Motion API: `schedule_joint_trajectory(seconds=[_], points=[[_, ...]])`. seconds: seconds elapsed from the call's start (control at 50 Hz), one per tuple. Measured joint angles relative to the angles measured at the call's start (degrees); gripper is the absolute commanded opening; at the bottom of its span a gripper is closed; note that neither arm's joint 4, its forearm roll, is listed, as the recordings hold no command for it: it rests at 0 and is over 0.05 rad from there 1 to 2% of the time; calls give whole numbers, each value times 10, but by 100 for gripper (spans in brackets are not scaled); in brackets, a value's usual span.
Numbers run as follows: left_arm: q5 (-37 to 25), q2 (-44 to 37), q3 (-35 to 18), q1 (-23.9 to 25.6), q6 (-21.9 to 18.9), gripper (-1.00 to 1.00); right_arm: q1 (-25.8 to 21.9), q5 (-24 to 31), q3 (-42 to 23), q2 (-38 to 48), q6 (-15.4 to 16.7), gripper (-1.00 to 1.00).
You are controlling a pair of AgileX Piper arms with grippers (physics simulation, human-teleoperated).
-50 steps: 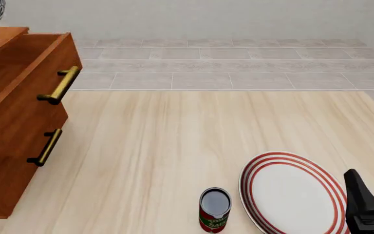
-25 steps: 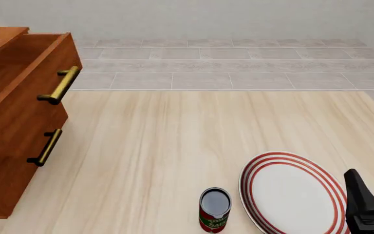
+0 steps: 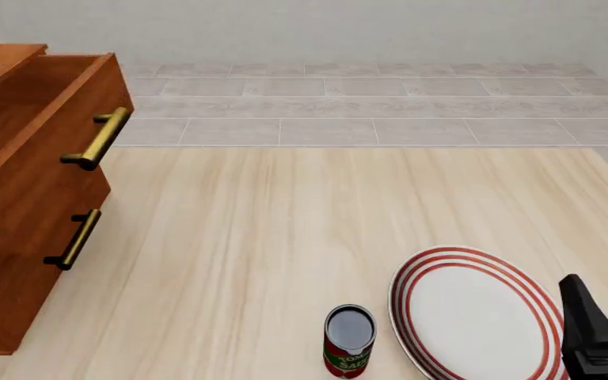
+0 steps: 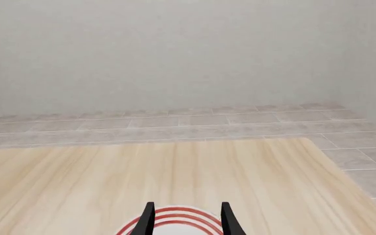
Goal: Put the bowl on top of the cabinet.
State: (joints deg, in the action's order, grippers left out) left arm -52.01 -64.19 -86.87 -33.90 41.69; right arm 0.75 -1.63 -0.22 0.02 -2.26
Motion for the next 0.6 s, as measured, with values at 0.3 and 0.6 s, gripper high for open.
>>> schedule_joint_trajectory(seconds=[0.3,0.6], points=[[4,-2,11,-20,5,-100,1,-1,0,0,-1,100],[14,-1,26,-31,11,-100,0,-1,1,0,0,100]])
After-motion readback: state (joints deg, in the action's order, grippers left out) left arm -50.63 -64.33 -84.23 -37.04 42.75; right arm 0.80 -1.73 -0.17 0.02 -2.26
